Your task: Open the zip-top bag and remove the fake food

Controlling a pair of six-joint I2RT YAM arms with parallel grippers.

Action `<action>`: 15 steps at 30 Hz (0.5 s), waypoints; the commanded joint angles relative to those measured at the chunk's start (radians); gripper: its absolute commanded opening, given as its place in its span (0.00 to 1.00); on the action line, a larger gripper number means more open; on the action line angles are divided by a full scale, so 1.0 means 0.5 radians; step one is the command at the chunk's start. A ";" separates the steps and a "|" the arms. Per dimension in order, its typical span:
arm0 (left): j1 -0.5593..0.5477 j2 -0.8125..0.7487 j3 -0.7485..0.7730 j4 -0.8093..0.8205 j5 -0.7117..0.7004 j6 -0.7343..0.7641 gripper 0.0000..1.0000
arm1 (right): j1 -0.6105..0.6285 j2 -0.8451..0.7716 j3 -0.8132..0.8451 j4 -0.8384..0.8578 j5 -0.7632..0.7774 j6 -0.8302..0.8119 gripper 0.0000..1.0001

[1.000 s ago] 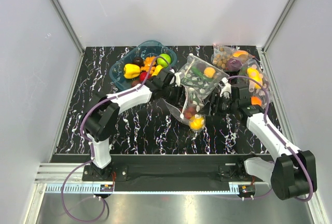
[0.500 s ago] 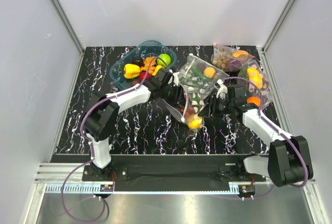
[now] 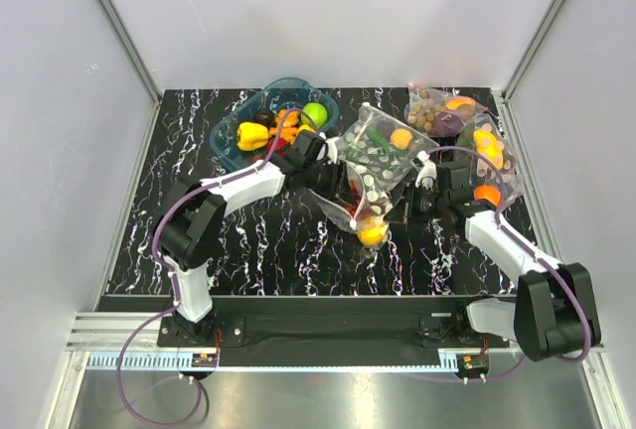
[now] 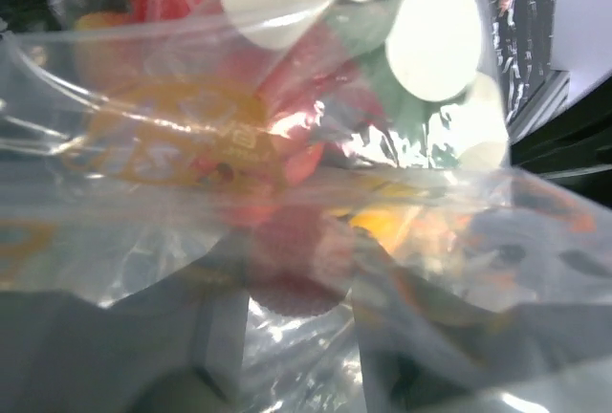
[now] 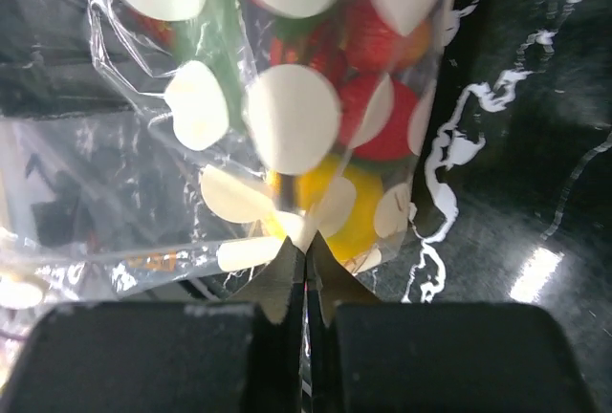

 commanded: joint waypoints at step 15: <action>0.195 -0.334 -0.148 -0.148 0.331 0.514 0.00 | -0.010 -0.185 0.240 -0.410 0.668 0.084 0.00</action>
